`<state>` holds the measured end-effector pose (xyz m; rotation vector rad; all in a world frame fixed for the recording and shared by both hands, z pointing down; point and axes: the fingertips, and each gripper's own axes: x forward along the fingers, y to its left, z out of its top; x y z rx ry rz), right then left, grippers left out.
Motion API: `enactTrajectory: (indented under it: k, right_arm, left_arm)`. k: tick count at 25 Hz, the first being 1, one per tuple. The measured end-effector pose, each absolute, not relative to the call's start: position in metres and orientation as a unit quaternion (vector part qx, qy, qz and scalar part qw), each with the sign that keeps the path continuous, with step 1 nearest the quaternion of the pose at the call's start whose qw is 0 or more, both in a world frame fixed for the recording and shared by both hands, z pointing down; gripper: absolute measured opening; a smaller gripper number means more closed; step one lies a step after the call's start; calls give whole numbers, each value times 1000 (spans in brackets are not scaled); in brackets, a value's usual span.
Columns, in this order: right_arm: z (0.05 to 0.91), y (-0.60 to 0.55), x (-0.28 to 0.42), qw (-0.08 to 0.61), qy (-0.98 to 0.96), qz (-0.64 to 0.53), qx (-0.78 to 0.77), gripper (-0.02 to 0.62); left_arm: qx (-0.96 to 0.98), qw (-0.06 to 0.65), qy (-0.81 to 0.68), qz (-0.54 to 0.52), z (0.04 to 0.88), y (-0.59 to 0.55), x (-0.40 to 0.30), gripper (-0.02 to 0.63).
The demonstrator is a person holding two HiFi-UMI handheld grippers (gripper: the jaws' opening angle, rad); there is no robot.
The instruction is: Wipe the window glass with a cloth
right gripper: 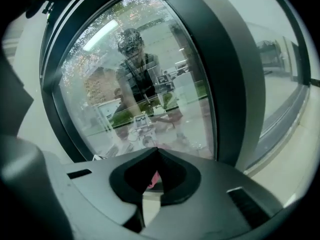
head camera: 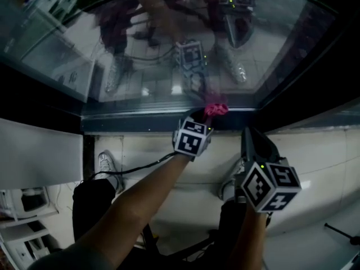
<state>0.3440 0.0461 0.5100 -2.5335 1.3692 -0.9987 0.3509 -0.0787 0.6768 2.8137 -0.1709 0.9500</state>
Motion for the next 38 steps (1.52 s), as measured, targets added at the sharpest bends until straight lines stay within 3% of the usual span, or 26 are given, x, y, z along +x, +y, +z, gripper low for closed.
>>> enactTrajectory:
  k: [38]
  right_arm:
    - [545,-203,166,-70,649,-320,-687,0]
  left_arm:
    - [894,120,-286,325,682,-343,100,46]
